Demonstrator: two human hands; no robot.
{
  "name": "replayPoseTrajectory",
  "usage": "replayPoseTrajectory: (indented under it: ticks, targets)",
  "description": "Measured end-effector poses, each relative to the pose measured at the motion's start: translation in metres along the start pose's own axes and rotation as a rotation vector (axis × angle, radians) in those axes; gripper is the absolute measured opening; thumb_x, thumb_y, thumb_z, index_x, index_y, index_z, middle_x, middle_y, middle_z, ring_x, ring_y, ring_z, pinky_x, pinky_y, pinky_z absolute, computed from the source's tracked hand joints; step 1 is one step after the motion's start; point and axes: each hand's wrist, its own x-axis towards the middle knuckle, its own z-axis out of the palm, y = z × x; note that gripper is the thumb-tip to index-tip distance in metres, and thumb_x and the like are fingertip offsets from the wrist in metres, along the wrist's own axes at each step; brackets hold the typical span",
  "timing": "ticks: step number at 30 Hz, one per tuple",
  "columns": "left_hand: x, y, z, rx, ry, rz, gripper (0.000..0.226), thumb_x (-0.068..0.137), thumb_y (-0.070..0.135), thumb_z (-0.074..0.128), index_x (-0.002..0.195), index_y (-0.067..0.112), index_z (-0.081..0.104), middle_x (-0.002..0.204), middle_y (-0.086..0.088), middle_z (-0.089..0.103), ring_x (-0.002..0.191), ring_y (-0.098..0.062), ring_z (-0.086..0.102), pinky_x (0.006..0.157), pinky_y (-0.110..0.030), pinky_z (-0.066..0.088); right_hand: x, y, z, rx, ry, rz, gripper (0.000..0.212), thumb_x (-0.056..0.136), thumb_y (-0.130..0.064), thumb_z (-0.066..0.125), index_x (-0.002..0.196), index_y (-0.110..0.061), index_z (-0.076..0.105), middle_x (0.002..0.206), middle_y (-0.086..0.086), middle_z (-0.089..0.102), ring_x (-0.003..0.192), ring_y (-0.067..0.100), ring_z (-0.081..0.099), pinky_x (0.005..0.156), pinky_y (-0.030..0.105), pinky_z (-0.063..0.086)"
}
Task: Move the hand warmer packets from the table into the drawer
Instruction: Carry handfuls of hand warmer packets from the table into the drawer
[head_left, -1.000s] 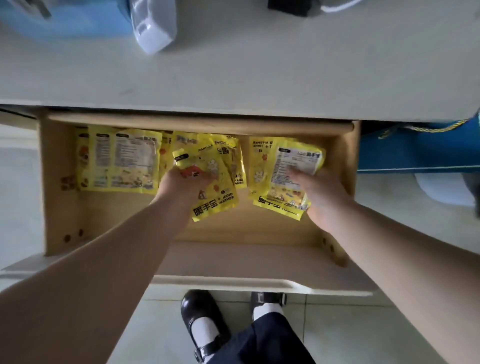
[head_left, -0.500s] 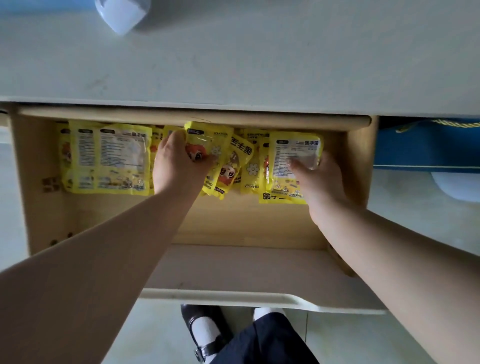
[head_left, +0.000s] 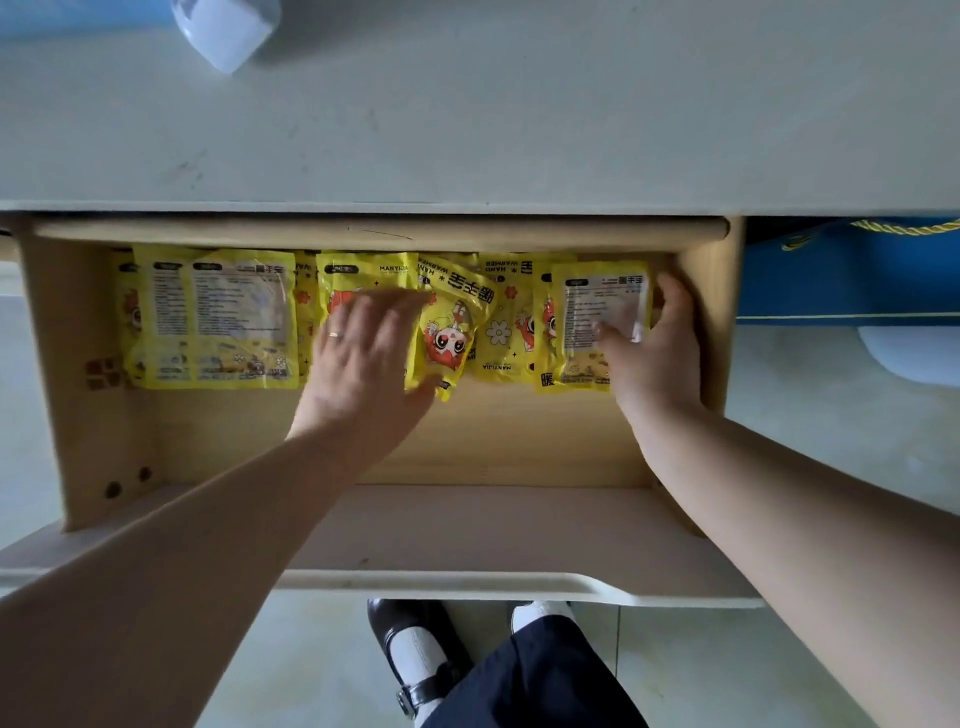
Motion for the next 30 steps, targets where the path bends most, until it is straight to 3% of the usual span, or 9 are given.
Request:
replayPoseTrajectory:
  ticks: [2, 4, 6, 9, 11, 14, 17, 22, 30]
  targets:
    - [-0.005, -0.004, 0.009, 0.124, -0.185, 0.282, 0.090, 0.059, 0.026, 0.086, 0.136, 0.012, 0.041, 0.135, -0.017, 0.054, 0.127, -0.037, 0.048, 0.101, -0.054, 0.040, -0.004, 0.000, -0.004, -0.066, -0.046, -0.079, 0.076, 0.085, -0.014, 0.066, 0.147, -0.018, 0.023, 0.149, -0.003, 0.037, 0.135, 0.011, 0.036, 0.100, 0.007, 0.026]
    - [-0.006, -0.005, 0.012, 0.279, -0.313, 0.411, 0.090, 0.057, 0.022, 0.085, 0.136, 0.011, 0.044, 0.142, -0.015, 0.049, 0.134, -0.035, 0.042, 0.105, -0.056, 0.037, -0.008, 0.001, -0.007, -0.128, -0.080, -0.158, 0.076, 0.085, -0.013, 0.066, 0.147, -0.017, 0.024, 0.145, -0.007, 0.037, 0.134, 0.006, 0.032, 0.101, 0.001, 0.019]
    - [0.000, 0.000, 0.009, 0.375, -0.346, 0.451, 0.077, 0.066, 0.012, 0.075, 0.136, 0.010, 0.044, 0.146, -0.016, 0.044, 0.137, -0.037, 0.037, 0.105, -0.059, 0.034, -0.013, 0.004, -0.009, -0.233, -0.102, -0.230, 0.077, 0.084, -0.014, 0.066, 0.148, -0.016, 0.024, 0.152, 0.001, 0.031, 0.141, 0.013, 0.026, 0.113, 0.013, 0.016]
    - [0.009, 0.011, 0.008, 0.398, -0.403, 0.408, 0.067, 0.087, 0.008, 0.049, 0.149, 0.018, 0.025, 0.160, -0.011, 0.013, 0.147, -0.032, 0.008, 0.115, -0.055, 0.012, -0.029, 0.006, -0.013, -0.340, -0.116, -0.353, 0.068, 0.085, -0.015, 0.065, 0.145, -0.016, 0.033, 0.151, 0.007, 0.033, 0.141, 0.018, 0.028, 0.104, -0.002, 0.006]
    - [0.016, 0.017, 0.009, 0.354, -0.413, 0.297, 0.067, 0.094, 0.013, 0.045, 0.151, 0.027, 0.013, 0.162, -0.004, -0.004, 0.148, -0.026, -0.006, 0.116, -0.049, 0.004, -0.042, 0.008, -0.014, -0.333, -0.162, -0.397, 0.049, 0.084, -0.015, 0.065, 0.132, -0.016, 0.050, 0.135, 0.004, 0.053, 0.125, 0.013, 0.047, 0.103, 0.004, 0.026]
    - [0.021, 0.026, 0.011, 0.282, -0.390, 0.197, 0.065, 0.095, 0.017, 0.046, 0.151, 0.030, 0.015, 0.161, -0.002, -0.007, 0.148, -0.024, -0.006, 0.115, -0.048, 0.007, -0.056, 0.014, -0.009, -0.330, -0.360, -0.271, 0.023, 0.085, -0.018, 0.063, 0.108, -0.020, 0.063, 0.106, -0.006, 0.068, 0.097, 0.006, 0.062, 0.090, 0.030, 0.051]
    - [0.020, 0.027, 0.011, 0.264, -0.381, 0.160, 0.065, 0.093, 0.014, 0.048, 0.150, 0.029, 0.019, 0.161, -0.004, -0.003, 0.148, -0.026, -0.004, 0.114, -0.050, 0.011, -0.054, 0.016, -0.003, -0.382, -0.444, -0.178, 0.031, 0.087, -0.024, 0.063, 0.118, -0.023, 0.061, 0.113, -0.008, 0.066, 0.104, 0.008, 0.060, 0.093, 0.024, 0.046]
    - [0.017, 0.020, 0.010, 0.242, -0.369, 0.151, 0.068, 0.089, 0.011, 0.056, 0.148, 0.025, 0.027, 0.161, -0.008, 0.007, 0.147, -0.030, 0.004, 0.113, -0.053, 0.019, -0.044, 0.004, -0.005, -0.383, -0.419, -0.246, 0.046, 0.089, -0.021, 0.060, 0.134, -0.024, 0.049, 0.121, -0.007, 0.062, 0.114, 0.010, 0.055, 0.092, 0.021, 0.040]
    - [0.010, 0.020, -0.006, 0.182, -0.387, 0.138, 0.078, 0.083, 0.022, 0.067, 0.149, 0.024, 0.025, 0.159, -0.009, 0.013, 0.147, -0.031, 0.009, 0.114, -0.052, 0.019, -0.044, 0.004, -0.015, -0.327, -0.393, -0.164, 0.025, 0.088, -0.018, 0.061, 0.113, -0.022, 0.062, 0.109, -0.004, 0.066, 0.095, 0.006, 0.057, 0.080, 0.018, 0.041]
